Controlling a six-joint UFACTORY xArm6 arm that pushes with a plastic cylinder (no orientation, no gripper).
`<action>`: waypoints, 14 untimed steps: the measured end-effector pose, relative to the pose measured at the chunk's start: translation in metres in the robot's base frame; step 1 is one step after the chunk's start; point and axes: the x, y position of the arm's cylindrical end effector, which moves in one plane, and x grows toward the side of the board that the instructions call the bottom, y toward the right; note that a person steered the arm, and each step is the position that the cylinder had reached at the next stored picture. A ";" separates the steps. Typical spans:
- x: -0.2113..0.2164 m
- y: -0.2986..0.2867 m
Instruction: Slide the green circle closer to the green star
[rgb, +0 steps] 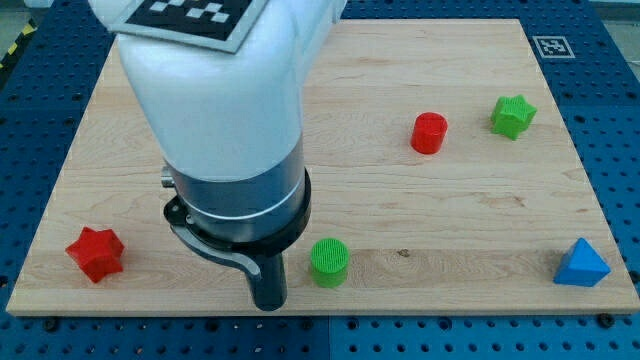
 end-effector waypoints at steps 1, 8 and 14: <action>-0.003 0.022; -0.030 0.047; -0.068 0.142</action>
